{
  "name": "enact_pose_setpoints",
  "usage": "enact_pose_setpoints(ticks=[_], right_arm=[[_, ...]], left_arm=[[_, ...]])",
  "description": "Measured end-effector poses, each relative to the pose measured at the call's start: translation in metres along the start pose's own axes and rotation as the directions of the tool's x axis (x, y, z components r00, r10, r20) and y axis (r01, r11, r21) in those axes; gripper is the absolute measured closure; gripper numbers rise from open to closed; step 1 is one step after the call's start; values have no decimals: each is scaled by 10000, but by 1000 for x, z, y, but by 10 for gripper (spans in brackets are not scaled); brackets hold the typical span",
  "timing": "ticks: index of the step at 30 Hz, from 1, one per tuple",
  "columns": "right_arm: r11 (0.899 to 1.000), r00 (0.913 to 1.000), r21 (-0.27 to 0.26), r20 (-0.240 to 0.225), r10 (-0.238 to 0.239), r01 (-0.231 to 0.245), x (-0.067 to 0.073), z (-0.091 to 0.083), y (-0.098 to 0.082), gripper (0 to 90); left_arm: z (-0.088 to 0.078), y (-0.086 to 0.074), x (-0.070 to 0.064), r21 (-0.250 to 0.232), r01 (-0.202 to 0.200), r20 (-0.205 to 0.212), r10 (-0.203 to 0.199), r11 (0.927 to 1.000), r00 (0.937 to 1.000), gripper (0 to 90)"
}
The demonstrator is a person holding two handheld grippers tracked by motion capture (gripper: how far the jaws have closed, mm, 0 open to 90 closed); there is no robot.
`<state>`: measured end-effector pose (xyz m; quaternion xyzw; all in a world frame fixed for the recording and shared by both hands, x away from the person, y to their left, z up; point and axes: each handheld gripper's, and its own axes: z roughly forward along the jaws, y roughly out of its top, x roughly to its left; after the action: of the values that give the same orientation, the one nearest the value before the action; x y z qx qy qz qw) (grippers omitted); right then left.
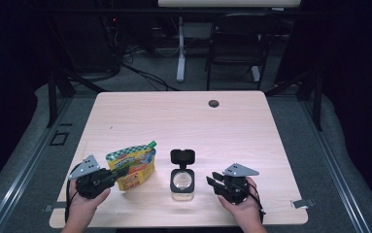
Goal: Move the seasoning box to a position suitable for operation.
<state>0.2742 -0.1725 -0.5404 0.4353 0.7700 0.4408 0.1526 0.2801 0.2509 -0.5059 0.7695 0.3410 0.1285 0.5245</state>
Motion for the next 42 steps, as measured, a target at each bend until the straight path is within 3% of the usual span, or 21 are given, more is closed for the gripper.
enact_pose_setpoints(ticks=[3, 4, 9, 16, 30, 42], right_arm=[[10000, 10000, 3, 0, -20, 20, 1, 1, 0, 680], [10000, 10000, 24, -25, -31, 31, 1, 1, 0, 679], [10000, 10000, 70, -43, -29, 29, 1, 2, 0, 680], [10000, 10000, 58, -52, -41, 41, 1, 2, 0, 679], [10000, 10000, 61, -50, -32, 32, 1, 2, 0, 678], [10000, 10000, 45, -81, -21, 21, 0, 2, 0, 673]], left_arm=[[-2, -3, 1, 1, 50, -207, -50, 10000, 9998, 889], [-4, -3, 2, 152, 47, -71, -46, 9999, 10000, 887], [-6, -5, 5, -74, 323, -308, -325, 9995, 9990, 865], [-3, -7, 6, 39, 370, -88, -370, 9993, 9993, 815], [4, -11, 10, 513, 515, -143, -508, 9974, 9986, 663], [7, -16, 12, 360, 866, 47, -869, 9956, 9962, 533]])
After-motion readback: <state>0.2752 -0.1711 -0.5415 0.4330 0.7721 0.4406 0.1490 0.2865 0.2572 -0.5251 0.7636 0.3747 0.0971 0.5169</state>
